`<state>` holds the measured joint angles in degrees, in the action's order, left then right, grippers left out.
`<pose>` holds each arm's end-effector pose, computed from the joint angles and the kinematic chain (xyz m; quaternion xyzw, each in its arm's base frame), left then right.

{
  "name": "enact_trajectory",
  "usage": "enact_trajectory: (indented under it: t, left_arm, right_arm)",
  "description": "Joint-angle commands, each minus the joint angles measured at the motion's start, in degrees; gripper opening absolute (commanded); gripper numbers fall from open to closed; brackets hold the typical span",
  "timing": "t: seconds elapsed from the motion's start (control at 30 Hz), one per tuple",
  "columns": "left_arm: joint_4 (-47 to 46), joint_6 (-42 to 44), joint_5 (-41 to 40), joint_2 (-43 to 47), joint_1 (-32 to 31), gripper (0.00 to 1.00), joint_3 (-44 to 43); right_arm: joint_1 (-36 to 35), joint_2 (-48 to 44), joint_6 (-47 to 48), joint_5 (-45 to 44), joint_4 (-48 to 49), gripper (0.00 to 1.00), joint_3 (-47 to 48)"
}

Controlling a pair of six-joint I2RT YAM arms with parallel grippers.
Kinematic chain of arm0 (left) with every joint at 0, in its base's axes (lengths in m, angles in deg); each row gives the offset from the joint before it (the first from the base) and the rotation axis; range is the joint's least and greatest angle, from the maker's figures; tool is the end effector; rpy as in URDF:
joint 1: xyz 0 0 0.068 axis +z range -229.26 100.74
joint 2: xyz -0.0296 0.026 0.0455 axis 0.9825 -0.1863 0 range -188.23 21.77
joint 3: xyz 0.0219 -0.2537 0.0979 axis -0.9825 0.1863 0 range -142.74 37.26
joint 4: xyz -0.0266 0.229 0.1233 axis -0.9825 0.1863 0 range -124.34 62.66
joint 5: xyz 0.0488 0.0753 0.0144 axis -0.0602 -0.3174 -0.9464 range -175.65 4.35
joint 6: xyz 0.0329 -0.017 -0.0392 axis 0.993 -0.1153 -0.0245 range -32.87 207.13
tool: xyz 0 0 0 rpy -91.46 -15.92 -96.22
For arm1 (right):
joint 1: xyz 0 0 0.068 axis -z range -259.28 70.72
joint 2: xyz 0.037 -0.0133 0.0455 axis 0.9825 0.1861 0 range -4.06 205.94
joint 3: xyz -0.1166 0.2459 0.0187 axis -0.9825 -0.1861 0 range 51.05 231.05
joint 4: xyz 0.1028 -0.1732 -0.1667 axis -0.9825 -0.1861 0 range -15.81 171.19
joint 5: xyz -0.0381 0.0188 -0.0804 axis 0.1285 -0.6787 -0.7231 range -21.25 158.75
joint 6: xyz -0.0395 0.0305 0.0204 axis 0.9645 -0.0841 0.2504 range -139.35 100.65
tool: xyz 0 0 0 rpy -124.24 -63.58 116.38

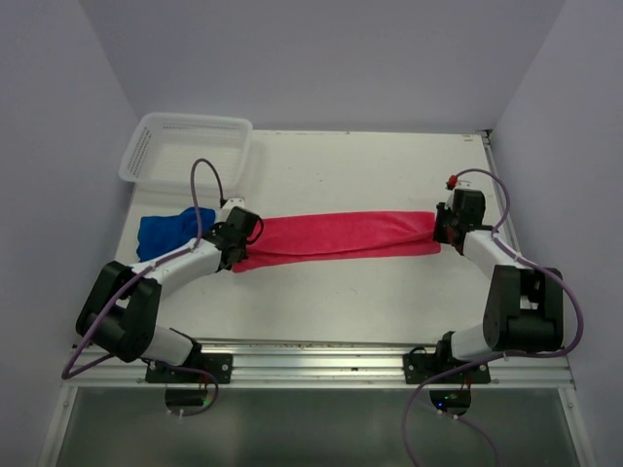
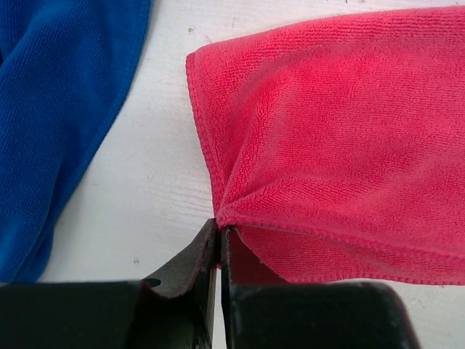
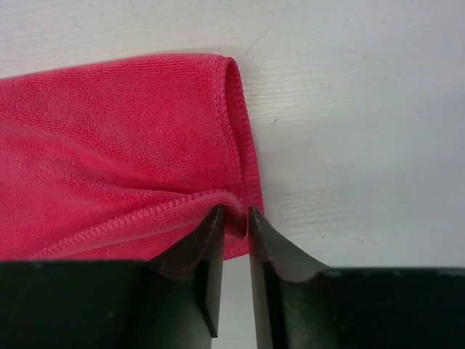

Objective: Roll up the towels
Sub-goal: Fold the towel

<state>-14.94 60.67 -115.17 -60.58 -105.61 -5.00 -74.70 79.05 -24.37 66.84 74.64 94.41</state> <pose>0.2445 -0.1016 0.1729 -0.0679 0.9329 0.1070 0.3372 0.2896 -0.0244 0.1857 0.0838 0.9243 -0.0140 0.3721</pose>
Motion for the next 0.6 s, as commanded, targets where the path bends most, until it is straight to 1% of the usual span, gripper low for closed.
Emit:
enact_trajectory:
  t: [0.0, 0.03, 0.13, 0.17, 0.27, 0.4, 0.57]
  left_arm:
    - [-0.15, -2.10, -2.03, 0.61, -0.55, 0.09, 0.78]
    - [0.11, -2.28, -2.12, 0.78, -0.55, 0.10, 0.78]
    - [0.38, -2.54, -2.12, 0.96, -0.55, 0.21, 0.78]
    - [0.46, -2.55, -2.12, 0.96, -0.55, 0.28, 0.78]
    - [1.25, -2.90, -1.77, 1.92, -0.63, 0.38, 0.43]
    - [3.01, -3.07, -1.51, 5.43, -0.63, 0.41, -1.68]
    - [4.42, -2.02, -0.28, 8.08, -0.63, 0.44, -6.33]
  right_arm:
    - [0.25, -0.67, -0.43, 0.59, 0.49, 0.27, -0.11]
    - [0.25, -0.58, -0.35, 0.59, 0.13, 0.28, 0.06]
    - [0.25, -1.02, -0.43, 0.86, -0.66, 0.31, 0.42]
    - [0.25, -1.28, -0.61, 0.86, -0.83, 0.32, 0.33]
    - [0.25, -2.95, -1.13, 1.21, -2.06, 0.33, 0.41]
    - [0.25, -6.29, -1.31, 1.56, -4.61, 0.35, 1.29]
    - [0.34, -11.03, -1.66, 1.47, -8.65, 0.43, 3.58]
